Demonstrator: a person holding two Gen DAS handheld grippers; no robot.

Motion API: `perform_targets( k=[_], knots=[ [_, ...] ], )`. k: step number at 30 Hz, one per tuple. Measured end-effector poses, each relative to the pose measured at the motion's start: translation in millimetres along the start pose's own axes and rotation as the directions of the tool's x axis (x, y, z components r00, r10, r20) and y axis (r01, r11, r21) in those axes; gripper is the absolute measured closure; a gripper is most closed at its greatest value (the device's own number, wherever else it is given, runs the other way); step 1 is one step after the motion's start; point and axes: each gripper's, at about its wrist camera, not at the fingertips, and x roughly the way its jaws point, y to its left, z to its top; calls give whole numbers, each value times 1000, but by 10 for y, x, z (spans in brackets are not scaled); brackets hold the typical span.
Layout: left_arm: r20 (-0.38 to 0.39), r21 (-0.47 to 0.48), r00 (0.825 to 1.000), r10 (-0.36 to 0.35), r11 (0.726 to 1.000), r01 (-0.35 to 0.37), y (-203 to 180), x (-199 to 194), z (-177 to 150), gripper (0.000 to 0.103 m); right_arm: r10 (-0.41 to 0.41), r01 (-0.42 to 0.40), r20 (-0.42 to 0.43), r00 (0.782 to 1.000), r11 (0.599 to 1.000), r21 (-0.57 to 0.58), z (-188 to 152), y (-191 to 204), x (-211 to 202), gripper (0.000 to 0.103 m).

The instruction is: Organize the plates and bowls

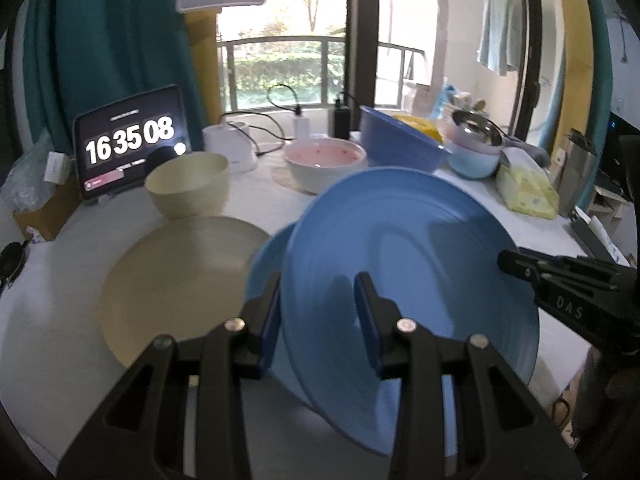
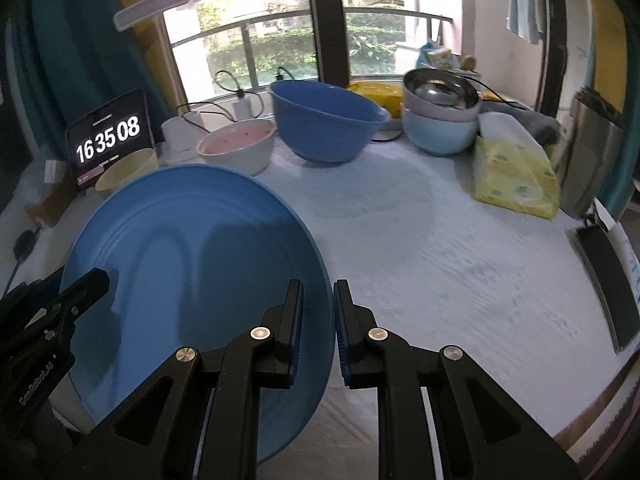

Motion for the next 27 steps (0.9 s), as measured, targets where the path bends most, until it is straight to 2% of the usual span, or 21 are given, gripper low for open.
perform_targets(
  k=[16, 27],
  knots=[
    [-30, -8, 996, 83, 996, -83, 287, 198, 1, 65, 40, -42, -45, 998, 998, -40, 161, 344, 322, 86],
    [-61, 10, 995, 74, 997, -73, 257, 286, -14, 65, 33, -35, -94, 995, 999, -24, 92, 335, 516, 86]
  ],
)
